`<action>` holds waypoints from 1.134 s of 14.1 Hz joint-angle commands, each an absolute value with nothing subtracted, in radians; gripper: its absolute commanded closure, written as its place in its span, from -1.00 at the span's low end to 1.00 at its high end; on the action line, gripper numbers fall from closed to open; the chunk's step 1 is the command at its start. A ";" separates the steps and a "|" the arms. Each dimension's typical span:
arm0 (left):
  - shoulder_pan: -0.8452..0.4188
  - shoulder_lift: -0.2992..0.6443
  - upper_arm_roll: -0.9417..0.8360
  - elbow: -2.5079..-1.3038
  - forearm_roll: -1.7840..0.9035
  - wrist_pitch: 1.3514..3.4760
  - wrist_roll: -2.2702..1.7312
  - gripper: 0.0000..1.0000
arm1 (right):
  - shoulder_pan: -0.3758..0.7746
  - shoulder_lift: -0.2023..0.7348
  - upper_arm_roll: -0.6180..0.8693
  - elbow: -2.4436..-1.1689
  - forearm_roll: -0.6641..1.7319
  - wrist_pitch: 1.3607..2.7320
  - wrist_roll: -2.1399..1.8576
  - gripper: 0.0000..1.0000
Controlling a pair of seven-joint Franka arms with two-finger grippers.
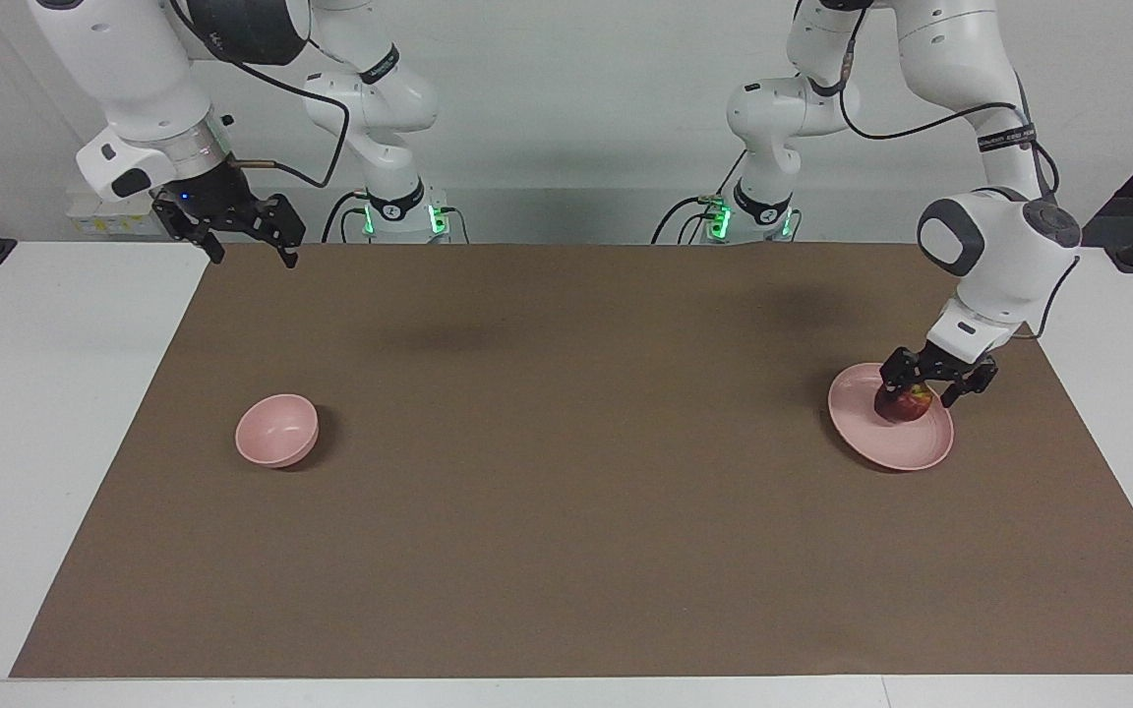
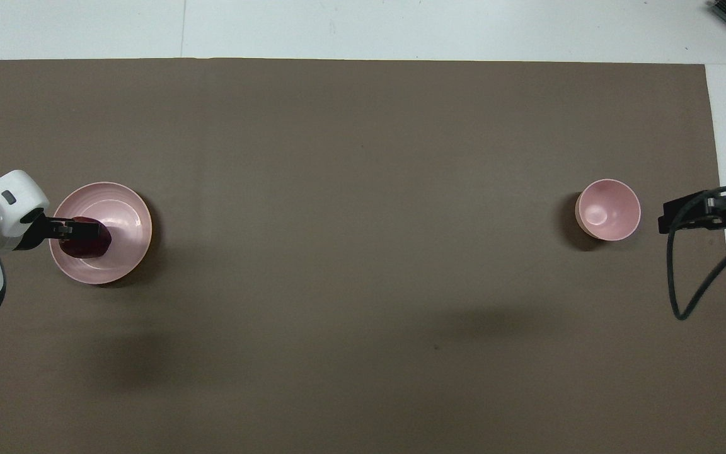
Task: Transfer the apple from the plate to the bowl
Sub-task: 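Lift the apple with the left gripper while the right gripper reaches toward it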
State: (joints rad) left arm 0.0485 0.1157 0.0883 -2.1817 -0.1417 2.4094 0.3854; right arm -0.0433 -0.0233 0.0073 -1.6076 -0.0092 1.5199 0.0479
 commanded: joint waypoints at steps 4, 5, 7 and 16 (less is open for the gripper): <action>0.048 0.107 0.083 -2.227 -0.176 2.421 0.380 -0.45 | -0.038 -0.012 0.021 -1.591 0.079 1.513 0.113 -1.00; 0.048 0.109 0.083 -2.226 -0.176 2.412 0.382 0.16 | -0.026 -0.012 0.023 -1.592 0.086 1.503 0.153 -1.00; 0.048 0.112 0.083 -2.215 -0.176 2.401 0.388 1.00 | 0.008 -0.014 0.023 -1.603 0.109 1.497 0.234 -1.00; 0.014 0.058 0.067 -2.082 -0.242 2.195 0.390 1.00 | 0.072 0.060 0.023 -1.606 0.343 1.502 0.567 -1.00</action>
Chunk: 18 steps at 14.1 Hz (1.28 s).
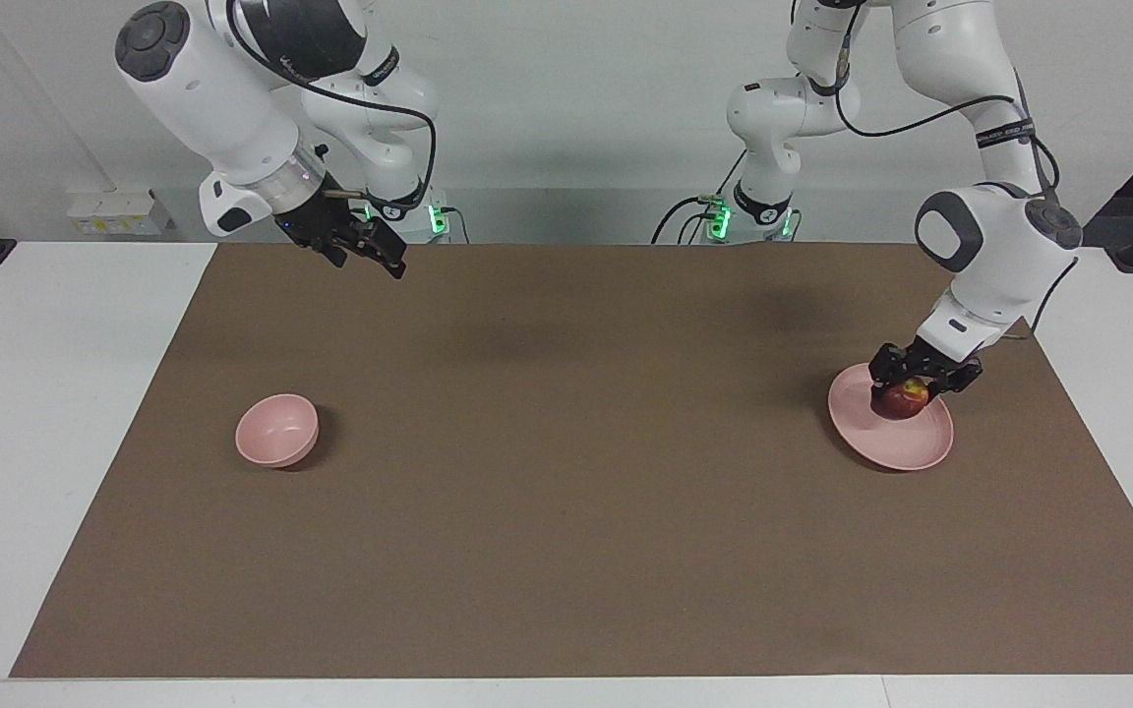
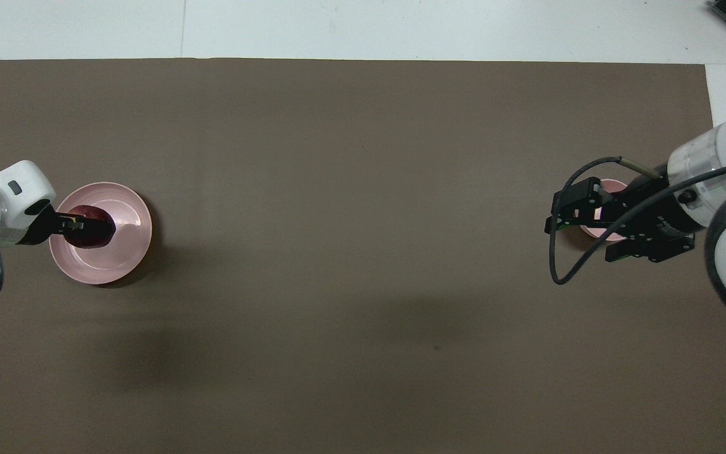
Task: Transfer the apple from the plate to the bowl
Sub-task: 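Lift the apple with the left gripper while the right gripper reaches toward it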
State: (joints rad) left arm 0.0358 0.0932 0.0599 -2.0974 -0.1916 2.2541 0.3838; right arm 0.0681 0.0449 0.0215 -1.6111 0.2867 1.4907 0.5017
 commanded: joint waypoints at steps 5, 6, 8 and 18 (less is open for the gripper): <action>-0.058 0.029 0.066 -2.079 -0.415 2.175 0.382 1.00 | 0.113 0.063 0.025 -1.647 0.466 1.571 0.739 -1.00; -0.084 0.028 0.066 -2.079 -0.476 2.175 0.379 1.00 | 0.117 0.063 0.025 -1.652 0.483 1.577 0.758 -1.00; -0.135 0.028 0.066 -2.074 -0.579 2.180 0.339 1.00 | 0.126 0.069 0.025 -1.654 0.491 1.577 0.772 -1.00; -0.365 0.026 0.028 -2.065 -0.843 2.270 0.163 1.00 | 0.133 0.048 0.023 -1.833 0.763 1.736 0.940 -1.00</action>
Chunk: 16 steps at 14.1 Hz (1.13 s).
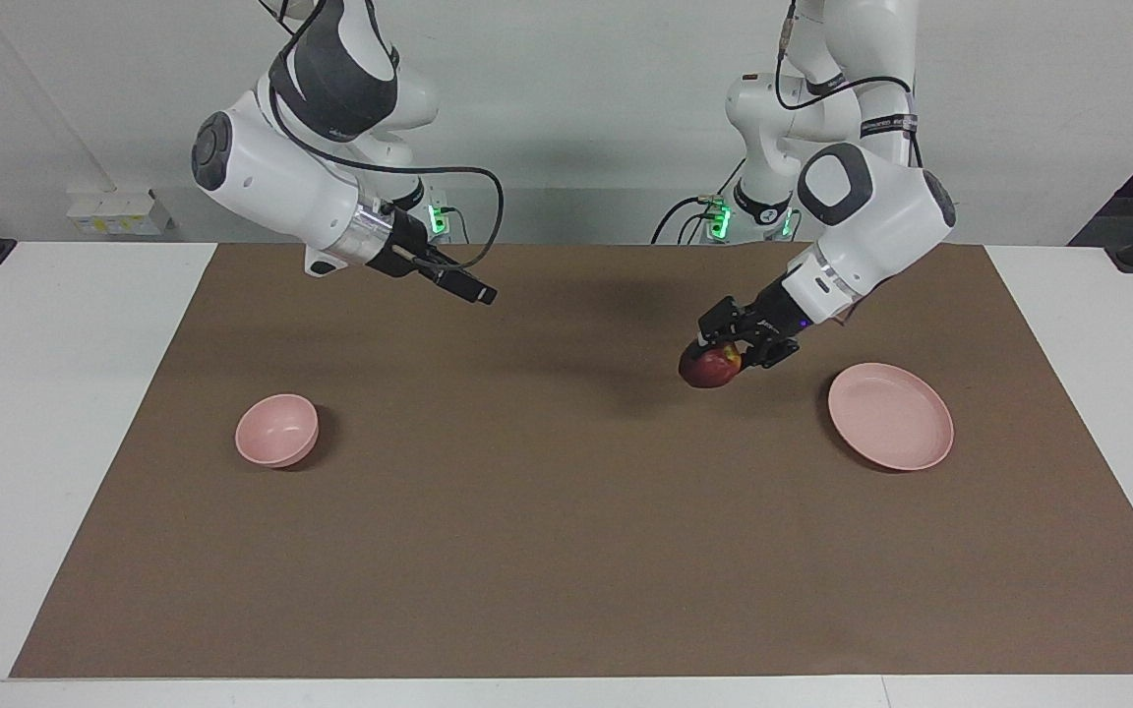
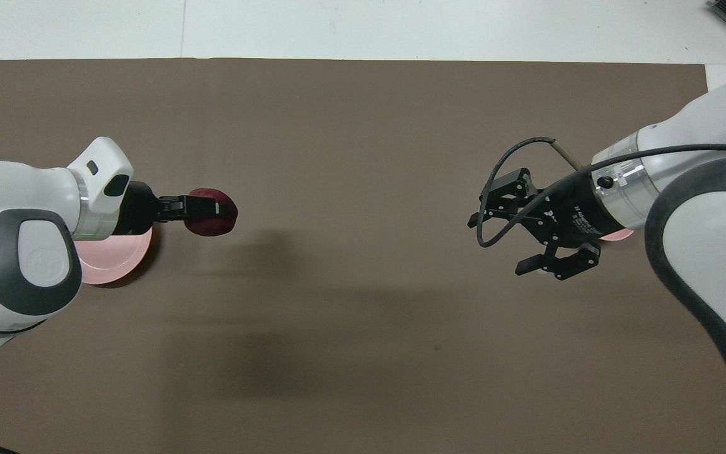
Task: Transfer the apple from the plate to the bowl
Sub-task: 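Lift the apple with the left gripper while the right gripper reaches toward it, then bring the apple toward the right gripper and open the right gripper around it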
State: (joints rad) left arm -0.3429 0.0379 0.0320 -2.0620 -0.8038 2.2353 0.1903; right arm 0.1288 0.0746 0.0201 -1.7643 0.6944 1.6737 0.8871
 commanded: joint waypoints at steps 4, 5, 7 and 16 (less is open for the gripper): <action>-0.365 0.029 -0.049 -2.068 -0.958 2.380 0.141 1.00 | 0.155 0.070 0.025 -1.896 0.892 1.841 1.015 -1.00; -0.365 0.028 -0.063 -2.069 -0.980 2.391 0.137 1.00 | 0.176 0.074 0.025 -1.914 0.932 1.867 1.056 -1.00; -0.365 0.026 -0.096 -2.069 -1.047 2.425 0.135 1.00 | 0.190 0.101 0.025 -1.925 0.995 1.922 1.097 -1.00; -0.365 0.026 -0.218 -2.069 -1.134 2.542 0.072 1.00 | 0.218 0.241 0.026 -1.937 1.334 1.996 0.967 -1.00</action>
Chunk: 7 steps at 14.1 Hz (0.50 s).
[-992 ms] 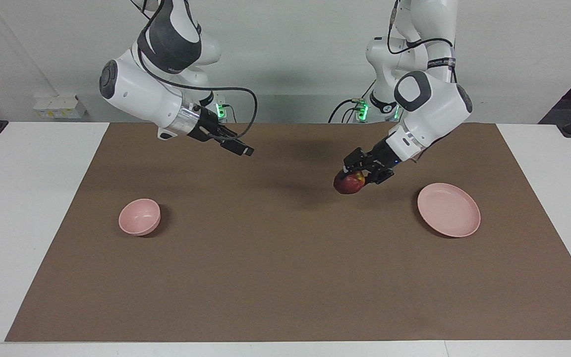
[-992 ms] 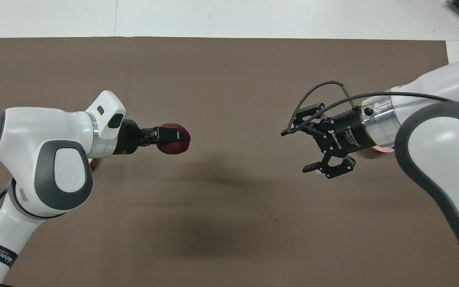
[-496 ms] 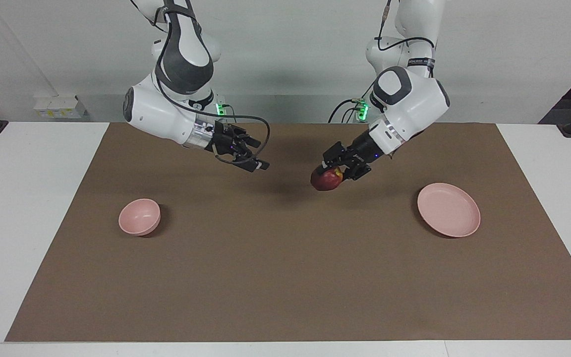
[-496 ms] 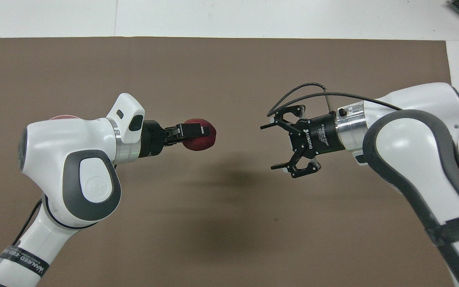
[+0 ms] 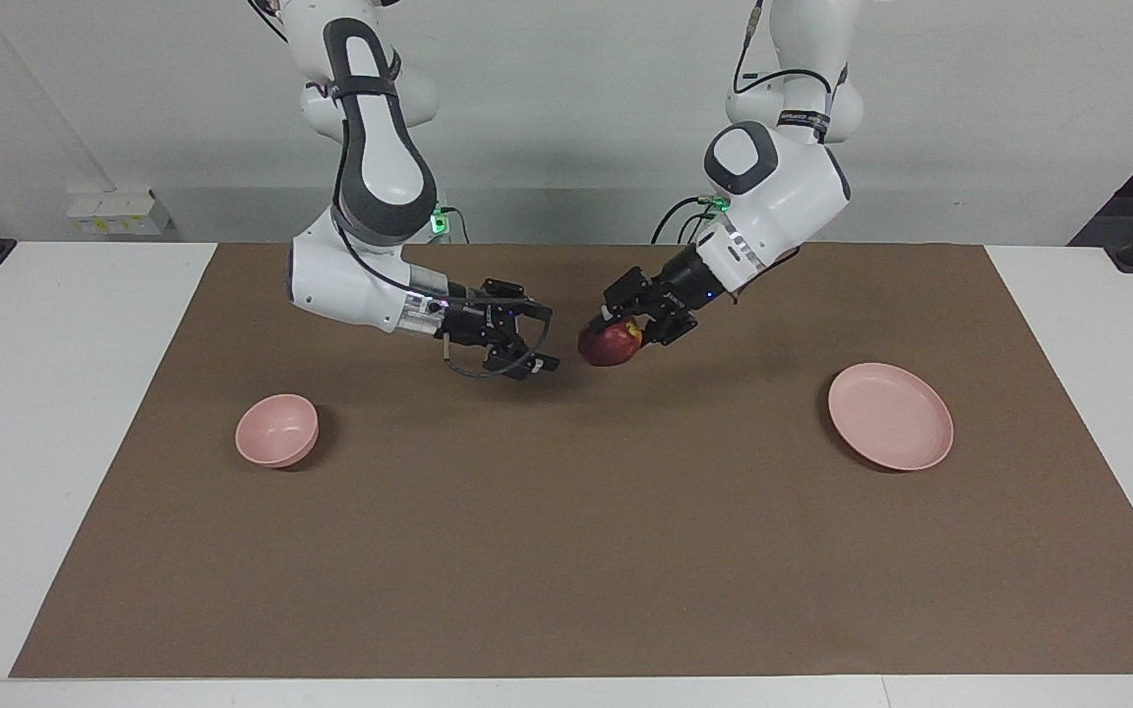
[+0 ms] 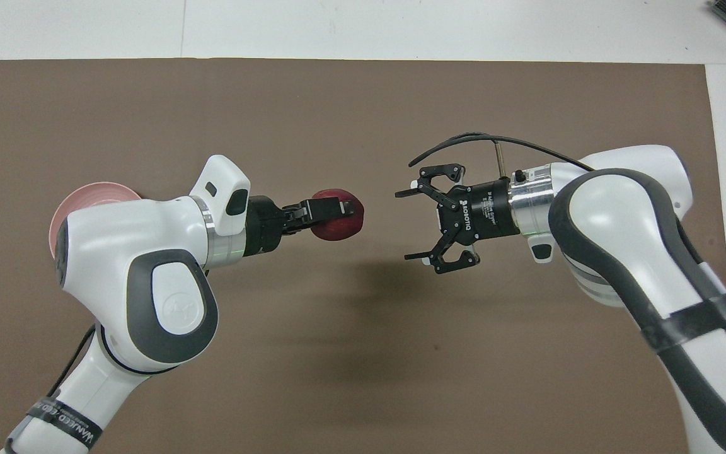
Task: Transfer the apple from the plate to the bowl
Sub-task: 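Bring the apple toward the right gripper and open the right gripper around it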
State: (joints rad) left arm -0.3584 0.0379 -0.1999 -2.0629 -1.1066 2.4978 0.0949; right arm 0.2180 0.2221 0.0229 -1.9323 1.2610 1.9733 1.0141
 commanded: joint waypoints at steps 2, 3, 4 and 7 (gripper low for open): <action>-0.365 0.026 -0.236 -2.069 -1.135 2.553 0.058 1.00 | 0.227 0.242 0.026 -1.948 1.379 2.025 0.941 -1.00; -0.365 0.026 -0.238 -2.068 -1.135 2.554 0.051 1.00 | 0.229 0.244 0.026 -1.968 1.415 2.028 0.898 -1.00; -0.365 0.028 -0.238 -2.066 -1.135 2.559 0.049 1.00 | 0.229 0.244 0.026 -1.983 1.449 2.028 0.867 -1.00; -0.373 0.032 -0.238 -2.059 -1.132 2.572 0.037 1.00 | 0.235 0.236 0.026 -1.991 1.492 2.023 0.832 -1.00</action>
